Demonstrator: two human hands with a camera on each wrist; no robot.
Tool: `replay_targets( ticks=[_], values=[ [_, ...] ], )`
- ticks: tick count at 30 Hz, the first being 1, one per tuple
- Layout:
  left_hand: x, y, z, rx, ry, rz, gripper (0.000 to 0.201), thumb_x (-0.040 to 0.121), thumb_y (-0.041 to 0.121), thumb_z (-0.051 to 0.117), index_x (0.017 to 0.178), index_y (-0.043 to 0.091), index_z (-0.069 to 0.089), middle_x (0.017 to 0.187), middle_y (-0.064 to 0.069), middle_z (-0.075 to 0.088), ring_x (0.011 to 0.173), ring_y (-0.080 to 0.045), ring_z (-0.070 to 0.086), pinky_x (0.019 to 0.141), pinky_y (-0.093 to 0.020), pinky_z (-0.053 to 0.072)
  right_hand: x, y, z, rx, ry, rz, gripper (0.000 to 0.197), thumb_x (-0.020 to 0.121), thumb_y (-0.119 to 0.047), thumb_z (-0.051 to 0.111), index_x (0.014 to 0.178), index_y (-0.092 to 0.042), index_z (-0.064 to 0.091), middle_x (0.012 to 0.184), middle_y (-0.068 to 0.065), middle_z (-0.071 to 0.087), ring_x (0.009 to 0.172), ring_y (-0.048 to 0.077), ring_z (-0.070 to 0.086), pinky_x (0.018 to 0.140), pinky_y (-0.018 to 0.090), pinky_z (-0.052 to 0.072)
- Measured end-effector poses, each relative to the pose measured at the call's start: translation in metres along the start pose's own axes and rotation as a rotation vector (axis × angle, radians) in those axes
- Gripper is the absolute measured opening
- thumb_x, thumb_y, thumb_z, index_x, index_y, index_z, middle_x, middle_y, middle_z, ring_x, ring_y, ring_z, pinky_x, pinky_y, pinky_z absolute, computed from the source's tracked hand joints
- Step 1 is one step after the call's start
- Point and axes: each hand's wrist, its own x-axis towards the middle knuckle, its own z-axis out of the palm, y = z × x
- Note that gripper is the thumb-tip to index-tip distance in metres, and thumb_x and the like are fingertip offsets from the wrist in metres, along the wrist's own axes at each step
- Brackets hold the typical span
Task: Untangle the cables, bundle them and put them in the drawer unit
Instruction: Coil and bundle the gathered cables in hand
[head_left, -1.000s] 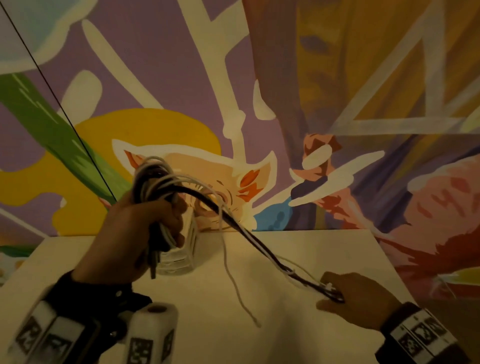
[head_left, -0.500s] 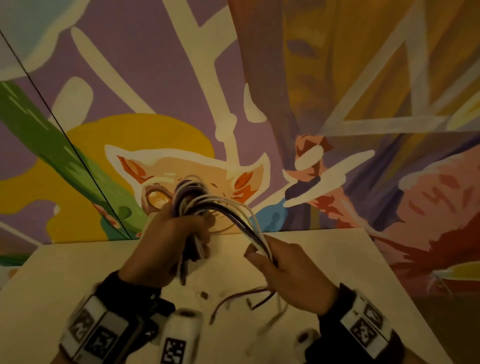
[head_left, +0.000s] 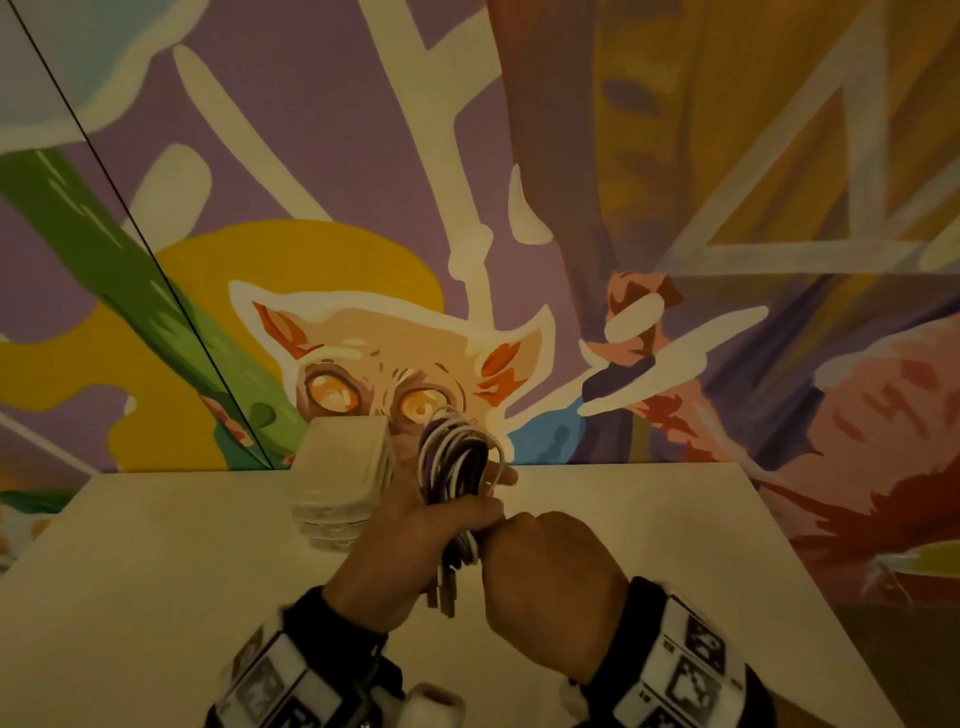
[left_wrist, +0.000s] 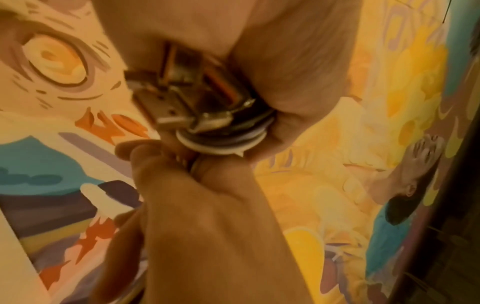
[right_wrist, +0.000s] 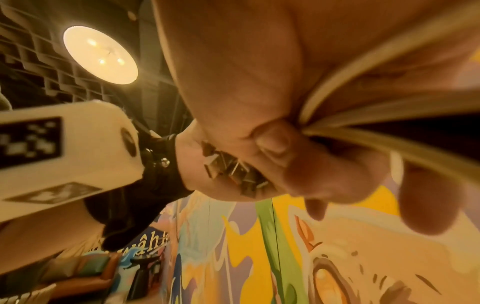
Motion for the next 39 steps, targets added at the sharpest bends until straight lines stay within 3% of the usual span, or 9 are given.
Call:
replay_targets(
  ticks=[4, 8, 13, 17, 22, 26, 29, 35, 39],
  values=[
    [0.004, -0.008, 0.006, -0.07, 0.091, -0.042, 0.065, 0.062, 0.02, 0.082, 0.121, 0.006, 0.059, 0.096, -0.022, 0.069, 0.092, -0.033, 0.069, 0.074, -0.038, 0.056, 0.004, 0.004, -0.009, -0.024, -0.116, 0.046, 0.008, 0.065, -0.01, 0.055, 0.064, -0.016, 0.05, 0.048, -0.007, 0.017, 0.037, 0.01, 0.014, 0.046, 0.019, 0.007],
    [0.007, 0.0, 0.007, -0.408, 0.084, -0.136, 0.026, 0.07, 0.004, 0.07, 0.095, 0.004, 0.062, 0.067, -0.013, 0.062, 0.063, -0.023, 0.065, 0.064, -0.037, 0.056, 0.001, 0.009, -0.003, -0.005, -0.164, 0.089, 0.025, 0.089, -0.015, 0.046, 0.112, -0.008, 0.054, 0.071, 0.007, 0.06, 0.05, 0.021, 0.042, 0.044, 0.022, 0.017],
    [0.019, 0.018, -0.025, -0.746, 0.09, -0.126, 0.012, 0.079, 0.011, 0.065, 0.083, 0.011, 0.053, 0.068, -0.002, 0.051, 0.06, -0.015, 0.054, 0.062, -0.028, 0.056, -0.014, 0.021, -0.001, -0.081, -0.034, 0.107, 0.012, 0.09, -0.035, 0.049, 0.091, -0.023, 0.05, 0.048, -0.007, 0.053, 0.032, 0.012, 0.04, 0.034, 0.024, 0.028],
    [0.025, 0.024, -0.039, -0.637, 0.286, -0.047, 0.01, 0.088, 0.013, 0.057, 0.079, 0.012, 0.055, 0.061, -0.001, 0.052, 0.049, -0.013, 0.053, 0.054, -0.025, 0.051, -0.028, 0.029, -0.005, -0.275, -0.008, 0.043, 0.029, 0.068, -0.03, 0.075, 0.086, -0.022, 0.054, 0.042, -0.004, 0.05, 0.03, 0.014, 0.028, 0.045, 0.024, 0.018],
    [0.031, 0.006, -0.052, 0.053, 0.614, 0.265, 0.016, 0.086, 0.006, 0.062, 0.081, 0.019, 0.056, 0.069, -0.015, 0.048, 0.06, -0.027, 0.047, 0.056, -0.038, 0.042, -0.041, 0.038, -0.002, -0.383, -0.137, -0.121, 0.046, 0.05, -0.031, 0.084, 0.091, -0.019, 0.067, 0.039, -0.002, 0.051, 0.028, 0.015, 0.043, 0.041, 0.021, 0.034],
    [0.028, -0.019, -0.035, 0.471, 0.312, 0.295, 0.028, 0.081, 0.031, 0.069, 0.091, 0.017, 0.047, 0.071, 0.001, 0.051, 0.062, -0.016, 0.051, 0.066, -0.032, 0.041, -0.038, 0.032, -0.02, -0.359, -0.065, -0.436, 0.021, 0.075, -0.02, 0.054, 0.091, -0.021, 0.067, 0.044, -0.006, 0.054, 0.033, 0.016, 0.046, 0.049, 0.02, 0.046],
    [0.015, -0.039, -0.023, 0.572, 0.061, 0.164, 0.052, 0.077, 0.046, 0.065, 0.122, 0.026, 0.05, 0.104, 0.012, 0.064, 0.09, -0.009, 0.062, 0.083, -0.025, 0.044, -0.024, 0.038, -0.055, -0.321, -0.043, -0.469, 0.031, 0.087, -0.024, 0.033, 0.099, -0.023, 0.062, 0.054, -0.006, 0.06, 0.041, 0.014, 0.052, 0.052, 0.023, 0.045],
    [-0.014, -0.056, -0.01, -0.137, -0.368, -0.116, 0.037, 0.091, 0.042, 0.056, 0.103, 0.007, 0.06, 0.084, -0.005, 0.063, 0.064, -0.014, 0.06, 0.061, -0.027, 0.051, -0.006, 0.045, -0.073, -0.166, 0.184, -0.37, 0.022, 0.092, -0.027, 0.029, 0.096, -0.019, 0.05, 0.056, -0.004, 0.064, 0.041, 0.016, 0.055, 0.042, 0.027, 0.05],
    [-0.017, -0.033, 0.0, -0.204, -0.42, -0.069, 0.084, 0.066, 0.049, 0.082, 0.124, 0.001, 0.047, 0.088, -0.003, 0.059, 0.066, -0.013, 0.057, 0.063, -0.029, 0.048, 0.002, 0.043, -0.074, -0.092, 0.262, -0.318, 0.015, 0.083, -0.028, 0.037, 0.094, -0.02, 0.043, 0.053, -0.003, 0.06, 0.041, 0.015, 0.053, 0.04, 0.03, 0.05]
  ],
)
